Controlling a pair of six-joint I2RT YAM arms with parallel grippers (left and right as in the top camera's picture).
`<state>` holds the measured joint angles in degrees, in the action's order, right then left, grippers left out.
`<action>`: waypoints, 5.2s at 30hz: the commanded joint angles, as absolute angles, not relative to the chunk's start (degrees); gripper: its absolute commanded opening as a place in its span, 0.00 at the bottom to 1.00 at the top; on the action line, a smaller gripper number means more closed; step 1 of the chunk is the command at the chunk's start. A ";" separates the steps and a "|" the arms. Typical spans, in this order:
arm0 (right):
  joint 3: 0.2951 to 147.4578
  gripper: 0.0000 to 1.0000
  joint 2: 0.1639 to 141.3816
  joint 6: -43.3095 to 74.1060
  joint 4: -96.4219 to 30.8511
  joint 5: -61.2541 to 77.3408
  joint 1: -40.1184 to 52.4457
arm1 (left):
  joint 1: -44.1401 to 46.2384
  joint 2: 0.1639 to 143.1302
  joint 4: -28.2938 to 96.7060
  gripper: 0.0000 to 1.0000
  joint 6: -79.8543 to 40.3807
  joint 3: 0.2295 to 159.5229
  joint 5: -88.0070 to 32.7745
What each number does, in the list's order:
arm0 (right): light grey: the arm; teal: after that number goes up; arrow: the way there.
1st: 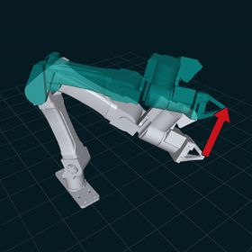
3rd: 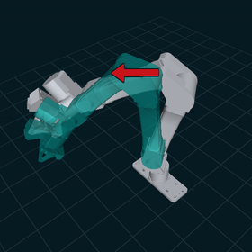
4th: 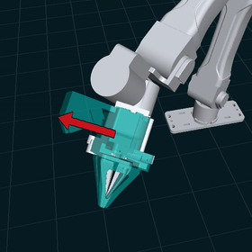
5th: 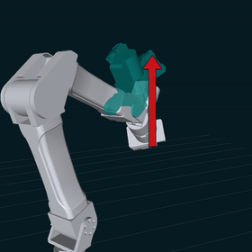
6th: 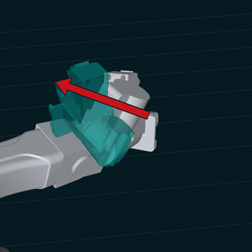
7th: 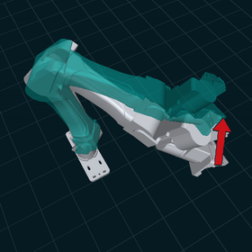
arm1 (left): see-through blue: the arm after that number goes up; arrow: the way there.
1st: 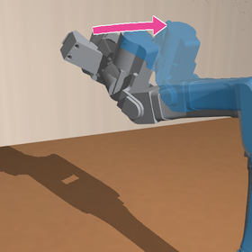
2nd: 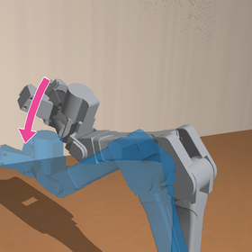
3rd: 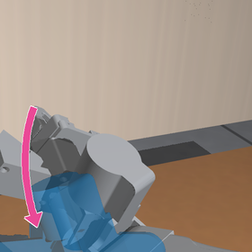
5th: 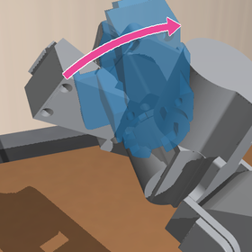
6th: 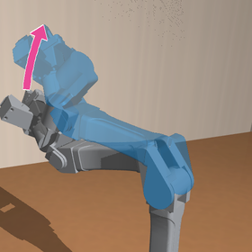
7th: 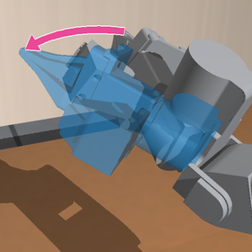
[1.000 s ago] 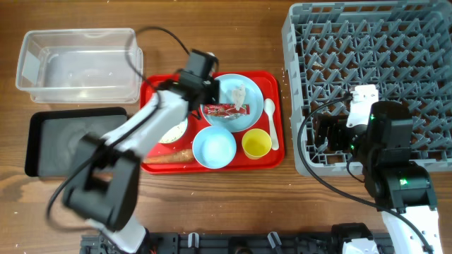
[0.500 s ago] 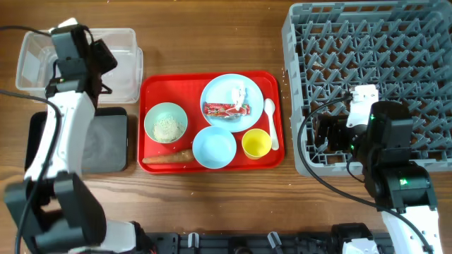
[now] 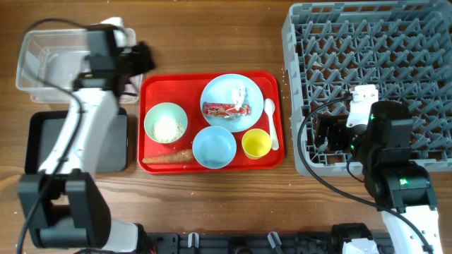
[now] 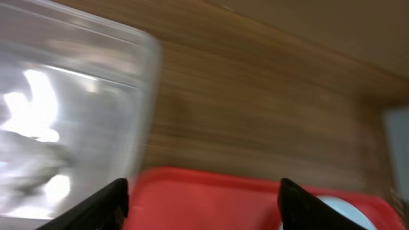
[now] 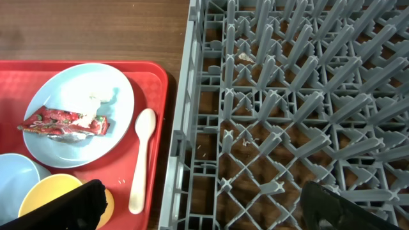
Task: Sort waste into correct bins and load items into the dishwasher rack
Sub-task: 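Return the left gripper to the plate and grasp the second tissue, then carry the second tissue to the clear bin and release it, then grasp the red wrapper on the white plate with the left gripper, then carry the red wrapper to the clear bin and release it, then grasp the yellow cup with the left gripper and lift it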
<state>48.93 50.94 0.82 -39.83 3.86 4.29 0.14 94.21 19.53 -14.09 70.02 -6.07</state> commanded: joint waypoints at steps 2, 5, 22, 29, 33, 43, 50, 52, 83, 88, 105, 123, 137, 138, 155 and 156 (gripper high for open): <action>50.15 1.00 51.18 1.50 -39.68 4.32 4.21 | 14.81 93.89 19.73 0.79 -13.74 70.19 -10.44; 50.15 1.00 51.18 1.50 -39.68 4.32 4.21 | 22.92 97.69 18.81 0.80 -13.74 70.19 -9.52; 50.15 1.00 51.18 1.50 -39.72 4.29 4.21 | 32.36 114.13 12.36 0.10 -13.72 70.19 -4.84; 50.15 0.99 51.18 1.50 -39.72 4.29 4.21 | 31.48 108.18 13.08 0.04 -13.69 70.19 5.13; 50.15 1.00 51.18 1.45 -39.75 4.29 4.21 | 26.17 98.19 13.34 0.04 -13.69 70.19 5.91; 50.15 1.00 51.18 1.50 -39.77 4.29 4.21 | -2.00 92.33 14.83 0.04 -13.72 70.19 5.89; 50.15 1.00 51.18 1.50 -39.72 4.32 4.21 | -12.78 97.10 14.57 0.80 -13.91 70.19 5.82; 50.15 1.00 51.18 1.50 -39.70 4.32 4.21 | -12.93 97.08 13.87 0.80 -13.89 70.19 5.87; 50.15 1.00 51.18 1.58 -39.81 4.32 4.21 | 31.14 111.15 23.24 0.98 21.06 70.06 -8.54; 50.15 1.00 51.18 1.52 -39.88 4.32 4.21 | 31.14 114.10 22.98 0.97 21.04 70.06 -8.05; 50.15 1.00 51.18 1.52 -39.88 4.27 4.21 | 30.46 110.78 21.45 0.04 20.10 73.10 -0.27; 50.15 1.00 51.18 1.50 -39.79 3.44 4.21 | -13.85 100.51 18.76 0.27 9.78 75.33 -3.79; 50.15 1.00 51.18 1.69 -39.81 3.51 4.21 | -16.25 94.39 28.80 0.77 3.46 75.35 -12.45; 50.15 1.00 51.18 1.67 -39.81 3.51 4.21 | -16.23 92.92 32.51 0.79 1.50 75.35 -13.54; 50.15 1.00 51.18 2.76 -42.09 4.03 4.21 | 8.67 89.03 64.14 1.00 -11.40 75.33 -15.64; 50.15 1.00 51.18 5.34 -42.59 2.28 4.21 | 12.08 89.03 64.07 1.00 -11.40 75.33 -15.64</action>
<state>48.93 51.16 1.21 -41.76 4.03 4.29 4.89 89.14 64.03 -10.26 75.37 -14.98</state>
